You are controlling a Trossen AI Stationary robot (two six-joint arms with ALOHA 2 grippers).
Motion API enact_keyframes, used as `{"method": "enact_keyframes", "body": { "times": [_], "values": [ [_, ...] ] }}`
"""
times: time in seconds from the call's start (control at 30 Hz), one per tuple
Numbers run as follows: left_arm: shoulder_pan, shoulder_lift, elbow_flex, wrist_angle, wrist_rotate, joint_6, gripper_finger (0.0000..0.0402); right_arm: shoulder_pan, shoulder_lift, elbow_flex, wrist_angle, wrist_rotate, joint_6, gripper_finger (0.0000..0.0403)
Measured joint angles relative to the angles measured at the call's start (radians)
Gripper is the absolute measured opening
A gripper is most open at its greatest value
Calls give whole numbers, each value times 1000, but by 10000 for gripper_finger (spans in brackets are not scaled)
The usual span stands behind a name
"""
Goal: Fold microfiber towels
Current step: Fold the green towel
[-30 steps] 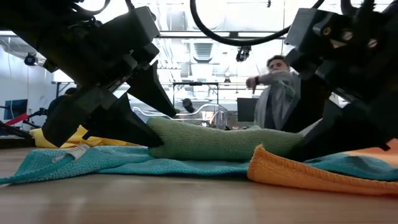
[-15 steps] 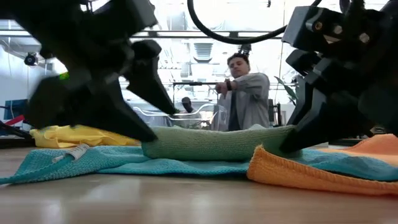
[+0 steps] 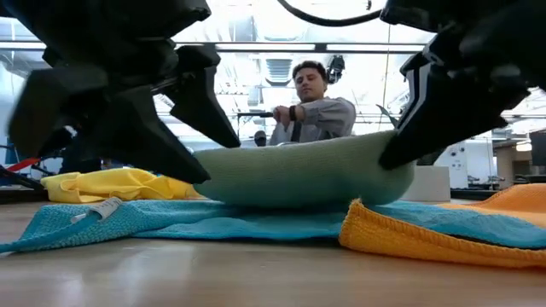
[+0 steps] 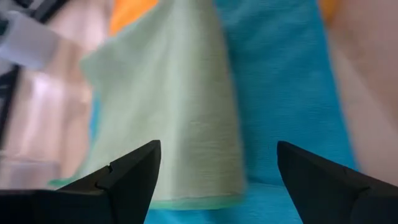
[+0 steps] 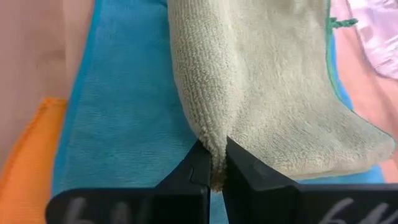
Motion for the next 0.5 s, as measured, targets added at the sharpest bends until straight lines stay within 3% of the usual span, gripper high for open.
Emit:
{"method": "enact_keyframes", "body": {
  "times": [0.13, 0.5],
  "values": [
    [0, 0, -1, 4, -74, 0, 302, -16, -7, 0, 2, -47, 27, 9],
    [-6, 1, -33, 39, -76, 1, 302, -41, -11, 0, 10, -89, 68, 9]
  ]
}}
